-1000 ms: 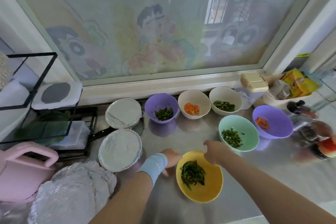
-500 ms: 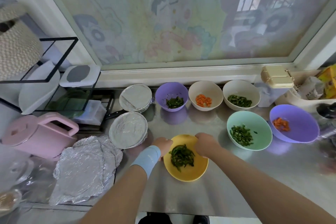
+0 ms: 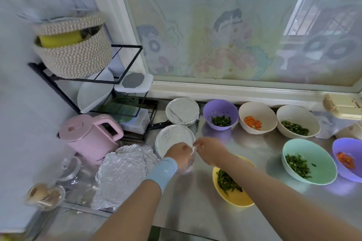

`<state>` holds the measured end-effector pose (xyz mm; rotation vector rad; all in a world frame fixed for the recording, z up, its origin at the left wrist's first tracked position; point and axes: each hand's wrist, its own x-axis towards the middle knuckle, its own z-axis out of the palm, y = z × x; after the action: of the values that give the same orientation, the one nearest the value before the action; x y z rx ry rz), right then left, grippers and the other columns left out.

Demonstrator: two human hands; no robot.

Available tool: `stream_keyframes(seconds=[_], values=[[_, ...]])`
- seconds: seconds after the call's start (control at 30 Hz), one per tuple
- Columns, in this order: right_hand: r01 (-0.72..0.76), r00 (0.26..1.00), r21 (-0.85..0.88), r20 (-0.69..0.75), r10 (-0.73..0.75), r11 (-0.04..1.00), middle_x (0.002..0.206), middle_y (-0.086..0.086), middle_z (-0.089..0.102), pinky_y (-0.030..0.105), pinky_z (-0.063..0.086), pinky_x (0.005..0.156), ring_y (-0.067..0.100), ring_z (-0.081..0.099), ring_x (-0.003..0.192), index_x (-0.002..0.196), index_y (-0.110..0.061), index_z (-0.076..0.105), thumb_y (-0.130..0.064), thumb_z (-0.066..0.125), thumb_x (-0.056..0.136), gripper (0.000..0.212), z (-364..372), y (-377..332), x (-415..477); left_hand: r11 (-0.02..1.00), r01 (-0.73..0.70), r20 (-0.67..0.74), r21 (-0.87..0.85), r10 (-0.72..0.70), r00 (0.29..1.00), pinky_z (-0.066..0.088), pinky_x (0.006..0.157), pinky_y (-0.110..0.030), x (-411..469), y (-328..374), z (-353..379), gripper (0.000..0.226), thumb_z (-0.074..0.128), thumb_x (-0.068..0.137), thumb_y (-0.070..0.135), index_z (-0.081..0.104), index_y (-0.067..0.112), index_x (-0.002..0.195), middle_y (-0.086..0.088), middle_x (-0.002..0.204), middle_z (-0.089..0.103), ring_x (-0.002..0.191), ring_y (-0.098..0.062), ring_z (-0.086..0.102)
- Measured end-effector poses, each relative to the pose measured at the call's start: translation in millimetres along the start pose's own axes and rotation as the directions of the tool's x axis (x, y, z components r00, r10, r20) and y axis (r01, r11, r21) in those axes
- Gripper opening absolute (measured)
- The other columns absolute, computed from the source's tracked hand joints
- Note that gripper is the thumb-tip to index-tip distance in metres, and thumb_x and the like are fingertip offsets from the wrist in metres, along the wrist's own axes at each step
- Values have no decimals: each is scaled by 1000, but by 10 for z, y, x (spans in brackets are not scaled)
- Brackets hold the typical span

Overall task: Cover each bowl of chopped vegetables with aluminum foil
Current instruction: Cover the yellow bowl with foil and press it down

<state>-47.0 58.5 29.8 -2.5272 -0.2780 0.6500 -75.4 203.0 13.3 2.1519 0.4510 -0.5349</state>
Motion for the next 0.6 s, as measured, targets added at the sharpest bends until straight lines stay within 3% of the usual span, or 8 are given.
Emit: stream_keyframes(seconds=[0.07,0.17,0.27,0.43,0.5,0.6], values=[[35,999,29,34,-36,999,130,-5,62,26,42,99,17,55,120,119,-29,67,-19,47,93,34,166,-342,54,999,31,-23,12,-31,999,55,84,-40,16,-280,-280,21,44,91,24,63,16,87,-6,89,71,82,-27,67],[36,991,96,122,-48,995,125,-1,63,28,44,102,19,57,116,118,-22,69,-14,49,92,34,481,-767,160,995,101,-87,27,-98,991,53,89,-39,66,-790,-670,26,40,92,30,62,17,86,-9,98,71,89,-29,66],[-22,980,208,199,-20,978,111,1,66,32,54,89,22,65,100,115,-20,70,-10,48,91,34,828,-1050,307,980,188,-150,69,-176,973,47,94,-34,62,-1311,-973,28,41,96,27,63,20,112,-8,122,63,108,-29,60],[-87,950,86,308,56,993,133,9,58,30,42,99,26,53,123,132,-16,58,-10,46,94,40,1311,-1321,470,896,333,-190,294,-286,939,35,111,-47,36,-2068,-1206,56,49,96,28,31,35,149,-2,158,23,144,-29,23],[-97,943,27,321,83,995,137,9,54,31,40,101,27,51,126,138,-16,51,-13,47,94,44,1494,-1359,487,853,437,-191,283,-397,898,32,113,-52,2,-2263,-1232,72,53,96,29,11,33,154,-1,163,0,149,-30,6],[-176,945,59,291,152,983,136,11,53,34,42,99,29,52,123,142,-18,43,-15,50,90,52,1724,-1396,501,853,487,-190,189,-454,870,35,112,-49,-62,-2501,-1262,83,59,93,30,4,29,155,-5,162,2,147,-32,12]])
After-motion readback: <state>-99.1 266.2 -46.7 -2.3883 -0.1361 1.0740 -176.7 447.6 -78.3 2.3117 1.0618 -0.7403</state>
